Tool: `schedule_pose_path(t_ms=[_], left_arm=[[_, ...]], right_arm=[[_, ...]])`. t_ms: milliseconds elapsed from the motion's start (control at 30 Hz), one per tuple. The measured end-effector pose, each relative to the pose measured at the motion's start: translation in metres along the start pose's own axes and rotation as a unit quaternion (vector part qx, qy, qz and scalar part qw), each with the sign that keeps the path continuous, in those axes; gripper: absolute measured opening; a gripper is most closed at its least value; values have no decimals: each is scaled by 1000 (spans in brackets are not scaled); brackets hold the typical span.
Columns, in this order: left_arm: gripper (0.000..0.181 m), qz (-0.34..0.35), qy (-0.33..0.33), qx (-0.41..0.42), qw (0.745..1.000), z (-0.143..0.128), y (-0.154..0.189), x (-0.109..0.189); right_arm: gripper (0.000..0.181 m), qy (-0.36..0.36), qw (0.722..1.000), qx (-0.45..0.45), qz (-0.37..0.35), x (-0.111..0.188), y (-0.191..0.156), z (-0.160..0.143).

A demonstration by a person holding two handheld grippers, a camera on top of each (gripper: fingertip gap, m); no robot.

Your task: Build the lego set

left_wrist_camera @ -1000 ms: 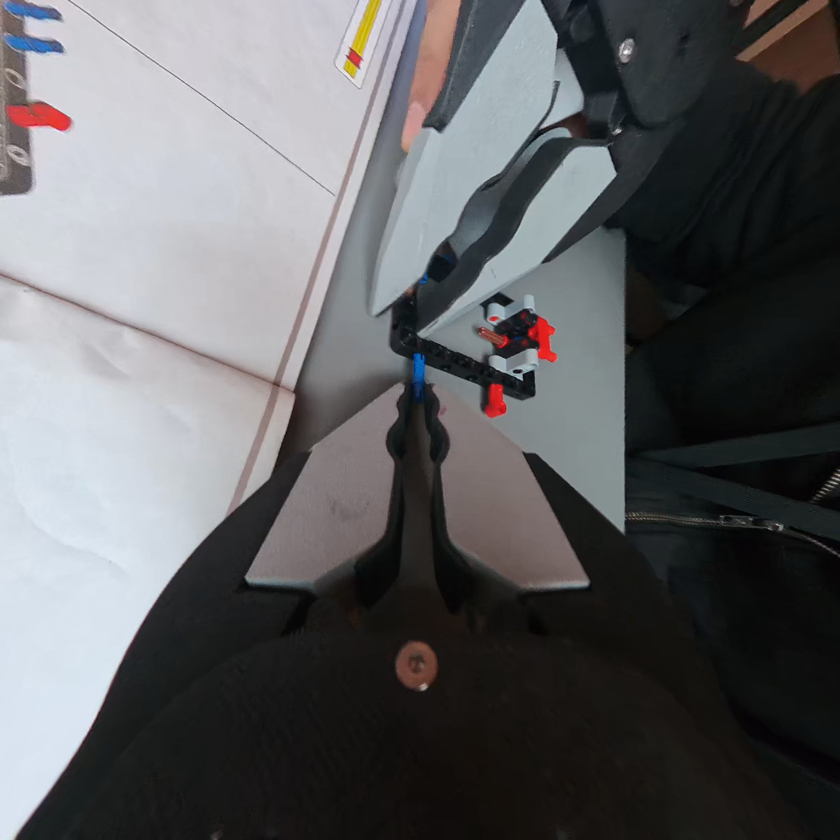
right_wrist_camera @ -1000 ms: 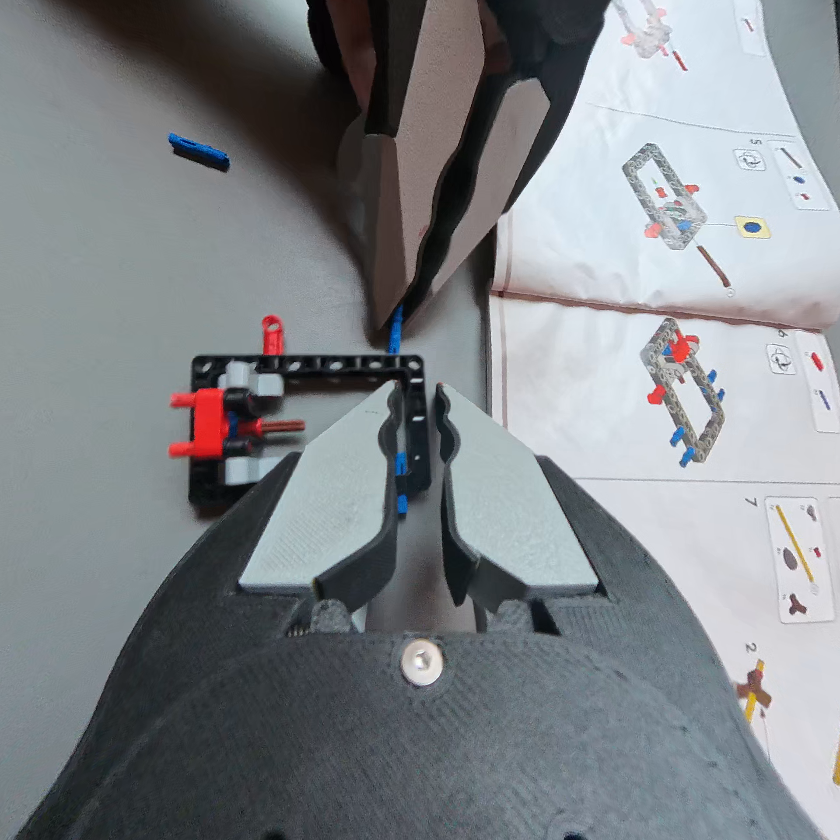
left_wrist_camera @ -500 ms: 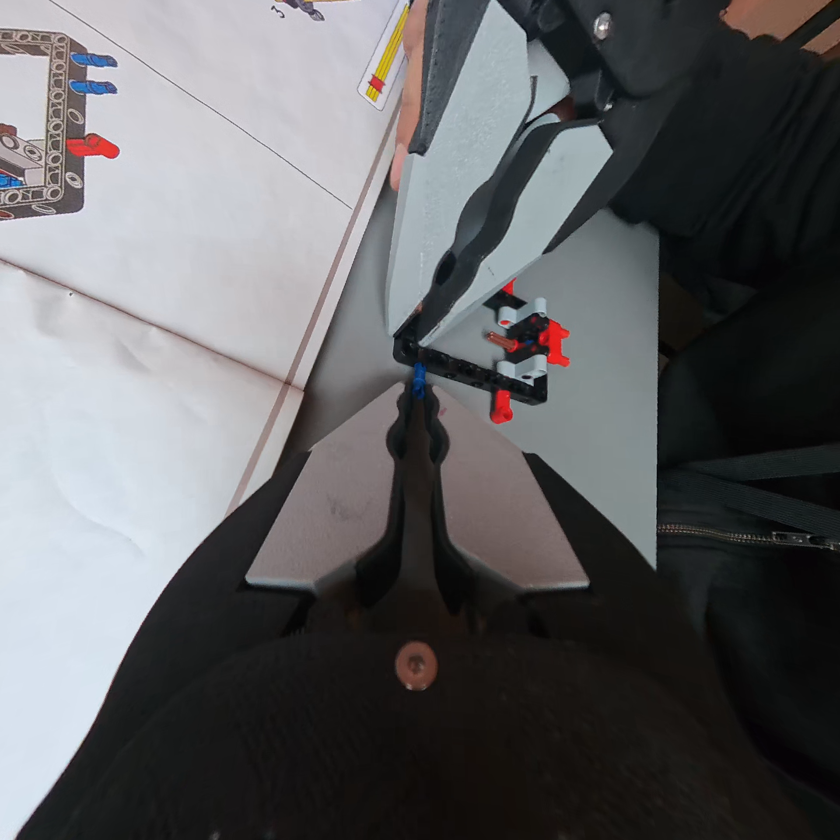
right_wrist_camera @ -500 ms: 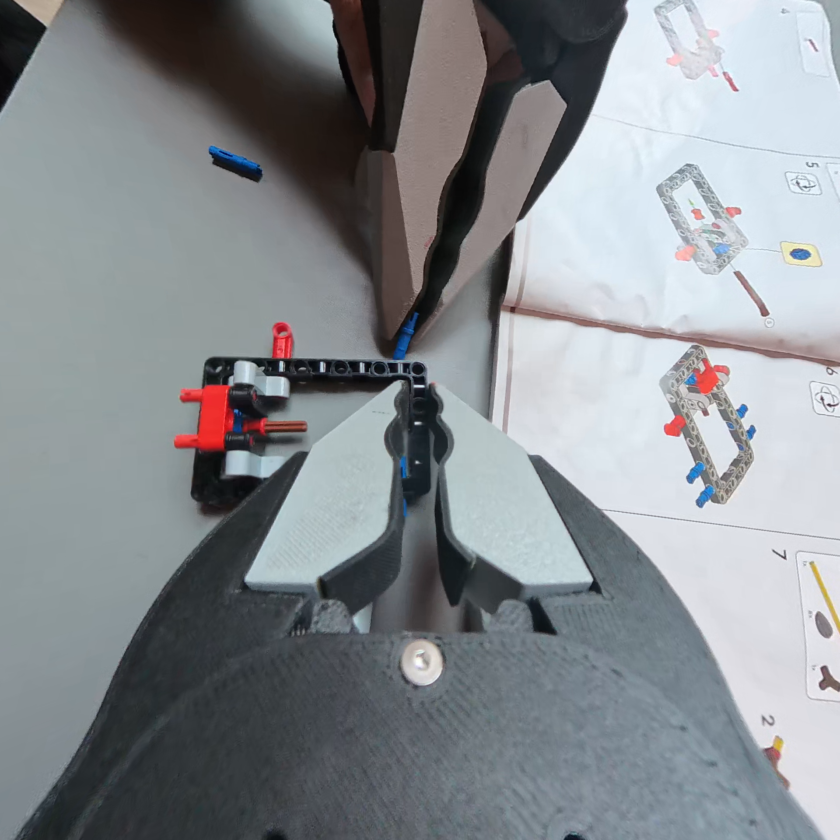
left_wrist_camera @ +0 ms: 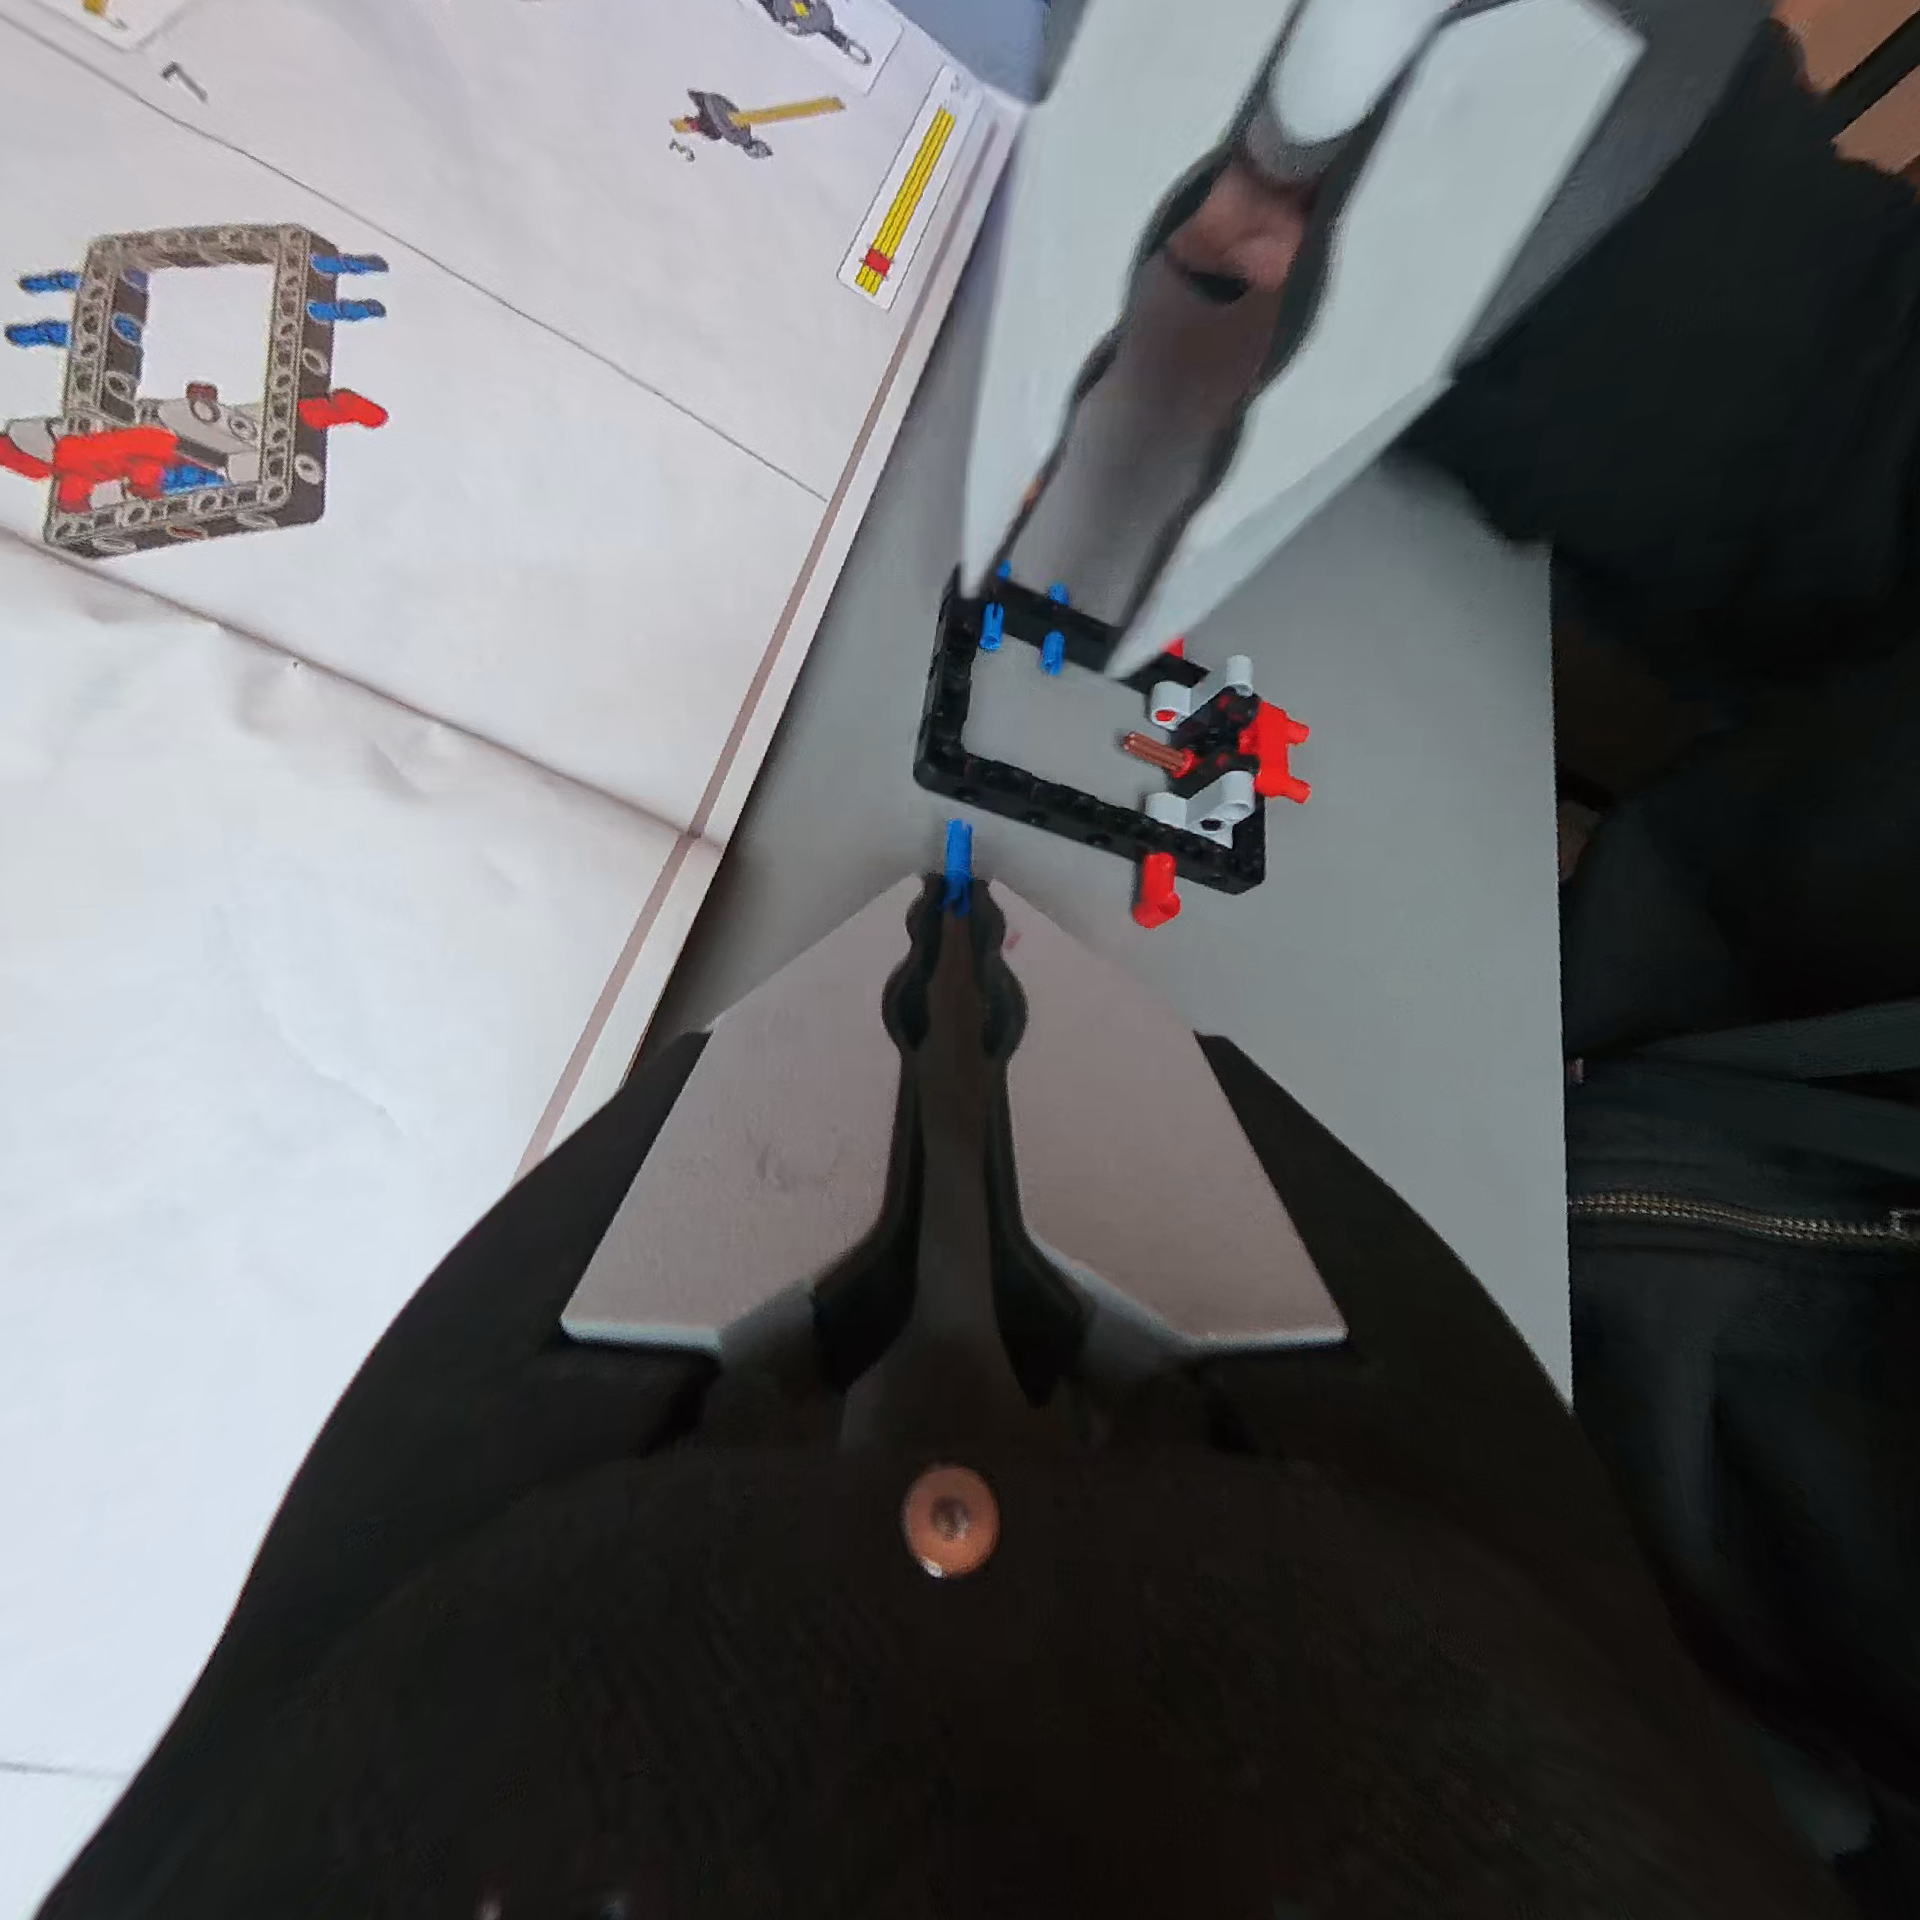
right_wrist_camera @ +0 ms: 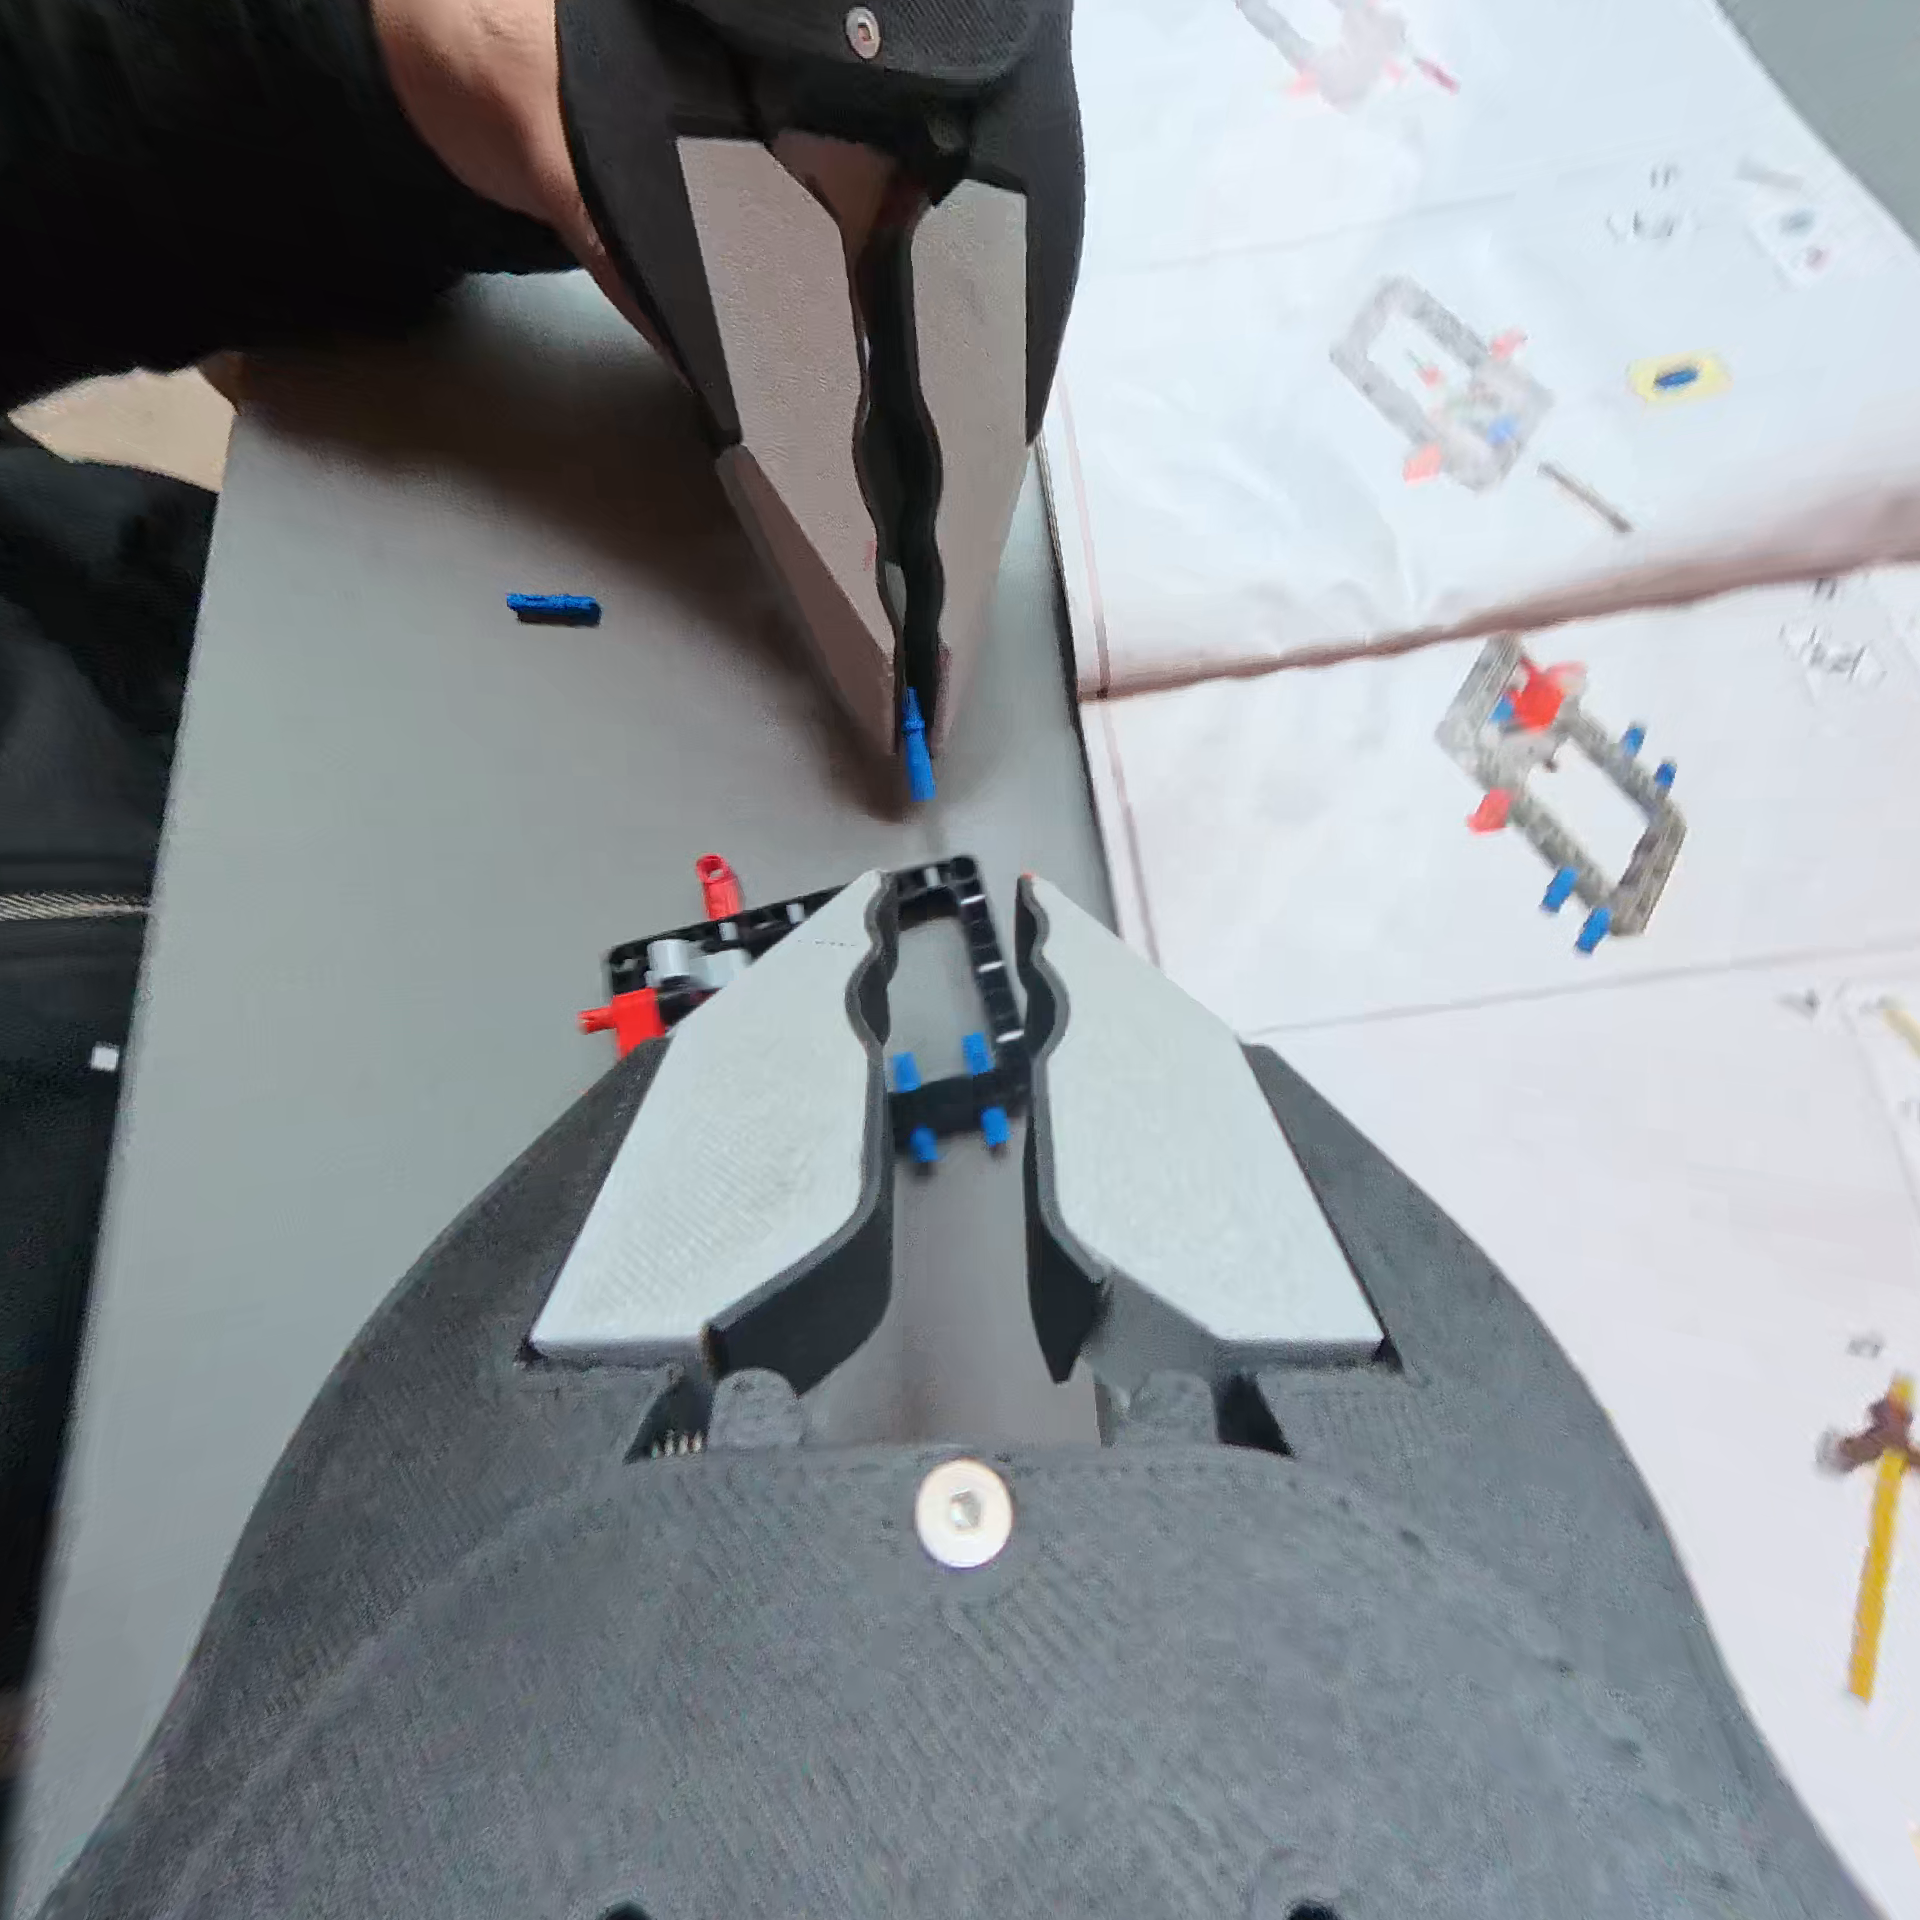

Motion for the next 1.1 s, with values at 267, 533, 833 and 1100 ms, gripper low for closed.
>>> schedule_pose_path(t_ms=[267, 533, 833, 1100], left_arm=[[3, 23, -5, -15, 1000, -3, -2, 3], [2, 9, -1, -47, 999, -8, 14, 3], [2, -6, 94, -87, 992, 8, 48, 6], [2, -28, 103, -123, 987, 7, 63, 6]], right_arm=[[58, -27, 992, -17, -125, -21, -48, -8], [52, -115, 974, -10, -193, 10, -62, -46], [33, 34, 994, -38, -101, 12, -63, 6], [13, 2, 993, 86, -75, -10, -54, 3]])
Point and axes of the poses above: each gripper's, where its closed fingertips meet, x back along the fingers, z out of its top, y = z × x across the jaws, the point moved 3 cm from there along x, back along the fingers, and after that the axes turned 6 degrees about z, right-handed, at the moved point
